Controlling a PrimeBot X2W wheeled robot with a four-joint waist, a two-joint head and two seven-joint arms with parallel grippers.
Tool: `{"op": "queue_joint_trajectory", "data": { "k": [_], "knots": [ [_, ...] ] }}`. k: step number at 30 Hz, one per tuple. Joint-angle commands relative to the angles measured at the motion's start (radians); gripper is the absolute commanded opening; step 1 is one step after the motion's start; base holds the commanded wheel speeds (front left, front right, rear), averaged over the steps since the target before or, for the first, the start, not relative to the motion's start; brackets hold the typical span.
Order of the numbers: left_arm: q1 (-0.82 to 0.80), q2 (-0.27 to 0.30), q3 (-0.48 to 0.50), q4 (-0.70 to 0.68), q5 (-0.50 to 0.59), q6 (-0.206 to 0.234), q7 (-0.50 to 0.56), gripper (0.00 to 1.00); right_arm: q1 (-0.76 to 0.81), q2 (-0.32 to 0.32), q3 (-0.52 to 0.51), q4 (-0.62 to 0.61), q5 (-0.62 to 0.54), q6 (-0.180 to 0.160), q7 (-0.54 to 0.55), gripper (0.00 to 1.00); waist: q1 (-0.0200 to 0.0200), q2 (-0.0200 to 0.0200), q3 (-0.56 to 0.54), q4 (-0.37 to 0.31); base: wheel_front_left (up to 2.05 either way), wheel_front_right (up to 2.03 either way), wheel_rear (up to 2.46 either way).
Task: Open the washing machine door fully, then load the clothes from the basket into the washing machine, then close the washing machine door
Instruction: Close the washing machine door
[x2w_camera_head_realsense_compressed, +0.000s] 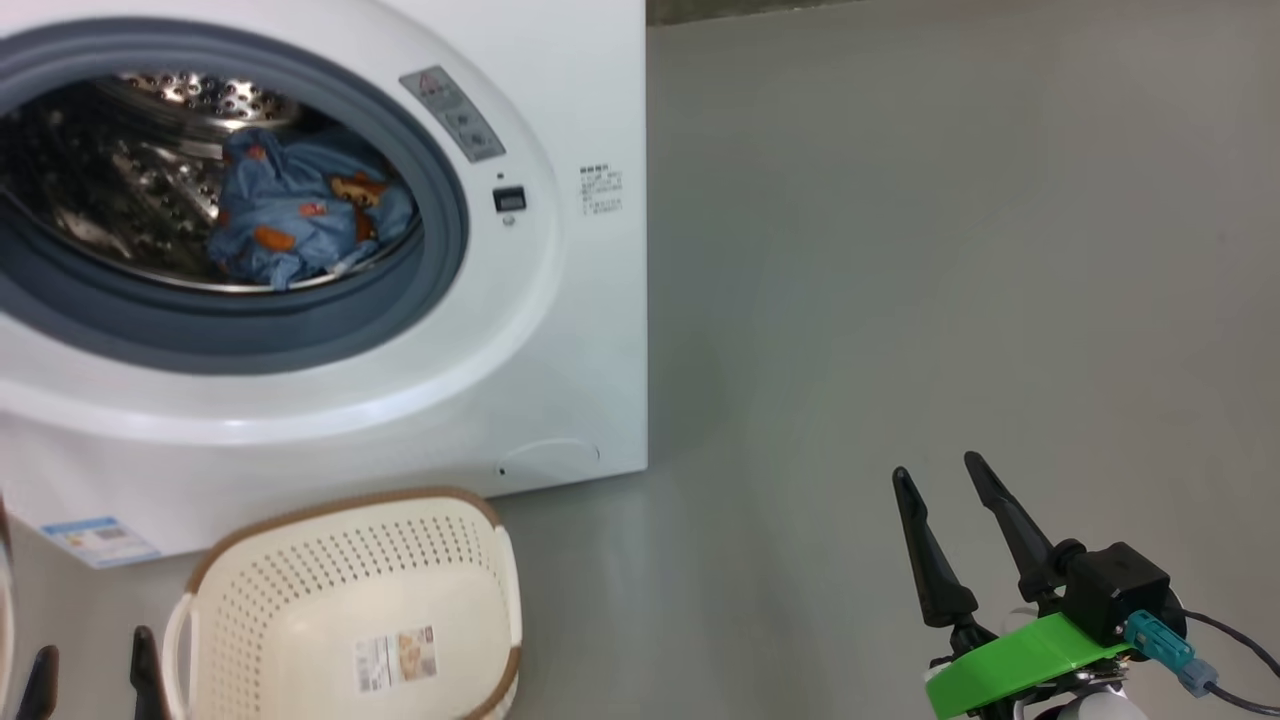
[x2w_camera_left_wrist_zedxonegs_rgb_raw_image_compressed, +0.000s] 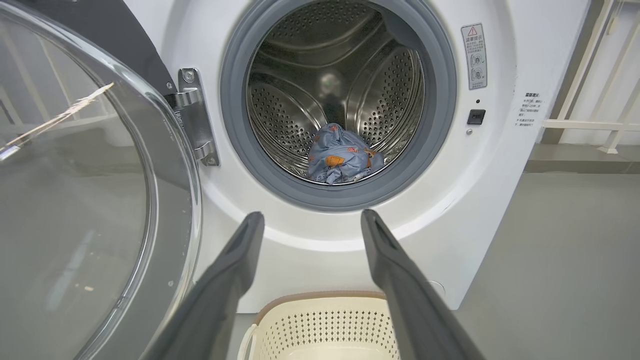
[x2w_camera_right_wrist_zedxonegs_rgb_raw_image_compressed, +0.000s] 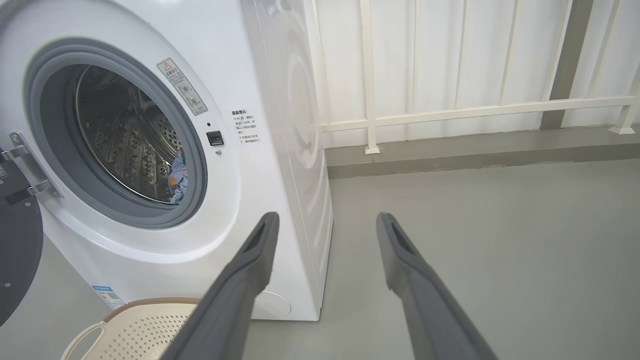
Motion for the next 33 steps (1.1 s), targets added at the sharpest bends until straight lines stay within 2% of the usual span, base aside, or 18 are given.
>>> {"op": "queue_joint_trajectory", "data": {
  "k": [1,14,25,33],
  "knots": [
    [-0.019,0.007,0.038,-0.027,0.013,-0.003,-0.008,1.00,-0.005,-0.002,0.023,-0.024,0.013,0.006,-0.005,1.00,0.0000,0.0000,0.000,-0.001,-2.13,2.13,0.00],
    [-0.032,-0.010,0.048,-0.037,0.024,-0.003,-0.008,1.00,-0.004,-0.002,0.016,-0.029,0.012,0.006,-0.005,1.00,0.0000,0.0000,-0.003,0.006,-1.57,1.57,0.00],
    [-0.017,-0.006,0.020,-0.025,0.021,-0.003,-0.008,1.00,0.001,-0.002,0.015,-0.020,0.007,0.006,-0.005,1.00,0.0000,0.0000,-0.030,0.042,-0.18,0.18,0.00],
    [-0.011,-0.013,0.051,0.007,0.022,-0.003,-0.008,1.00,0.004,-0.002,0.024,-0.008,-0.007,0.006,-0.005,1.00,0.0000,0.0000,-0.043,0.125,0.00,0.00,0.00]
  ]
}}
